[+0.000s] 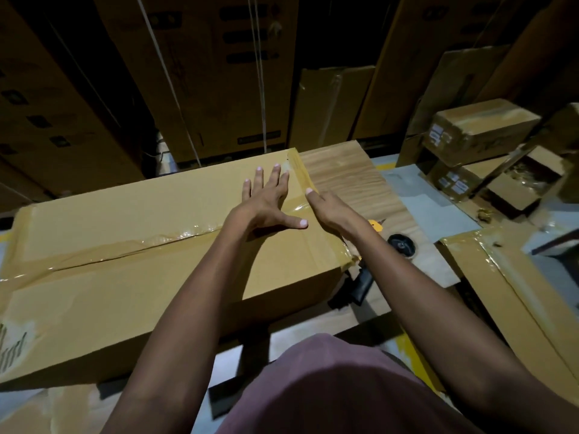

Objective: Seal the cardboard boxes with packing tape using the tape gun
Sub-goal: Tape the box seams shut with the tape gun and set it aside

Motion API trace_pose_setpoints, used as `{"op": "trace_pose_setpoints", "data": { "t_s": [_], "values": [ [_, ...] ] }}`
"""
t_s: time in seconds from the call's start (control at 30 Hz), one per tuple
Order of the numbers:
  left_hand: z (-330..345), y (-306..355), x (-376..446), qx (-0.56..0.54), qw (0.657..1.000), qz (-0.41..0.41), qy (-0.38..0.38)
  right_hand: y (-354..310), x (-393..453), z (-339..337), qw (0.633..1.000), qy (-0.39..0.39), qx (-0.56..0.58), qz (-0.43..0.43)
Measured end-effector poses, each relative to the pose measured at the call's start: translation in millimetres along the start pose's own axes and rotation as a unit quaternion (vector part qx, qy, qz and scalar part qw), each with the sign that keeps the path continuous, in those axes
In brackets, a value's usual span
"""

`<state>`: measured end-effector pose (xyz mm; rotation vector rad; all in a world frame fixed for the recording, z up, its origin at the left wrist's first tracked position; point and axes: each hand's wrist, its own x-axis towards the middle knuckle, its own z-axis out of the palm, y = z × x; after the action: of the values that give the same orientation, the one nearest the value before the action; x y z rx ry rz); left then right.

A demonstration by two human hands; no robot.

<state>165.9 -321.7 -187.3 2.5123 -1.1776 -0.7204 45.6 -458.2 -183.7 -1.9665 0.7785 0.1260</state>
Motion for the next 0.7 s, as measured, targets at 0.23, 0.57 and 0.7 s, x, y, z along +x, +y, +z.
{"op": "trace_pose_setpoints", "data": {
  "t_s": [0.23,0.57,0.7],
  "values": [
    [3.0,0.6,-6.0,-0.036,0.998,0.006,0.045,56.6,-70.4,12.9,0.995,0.061,-0.076,-0.008],
    [27.5,17.1,-33.0,0.043,0.991,-0.039,0.120,75.0,-85.1,47.4,0.928,0.239,0.155,-0.239],
    [45.2,27.3,-46.5,0.110,0.980,-0.066,0.154,87.8,-79.0,47.5,0.920,0.233,0.128,-0.287]
  ]
}}
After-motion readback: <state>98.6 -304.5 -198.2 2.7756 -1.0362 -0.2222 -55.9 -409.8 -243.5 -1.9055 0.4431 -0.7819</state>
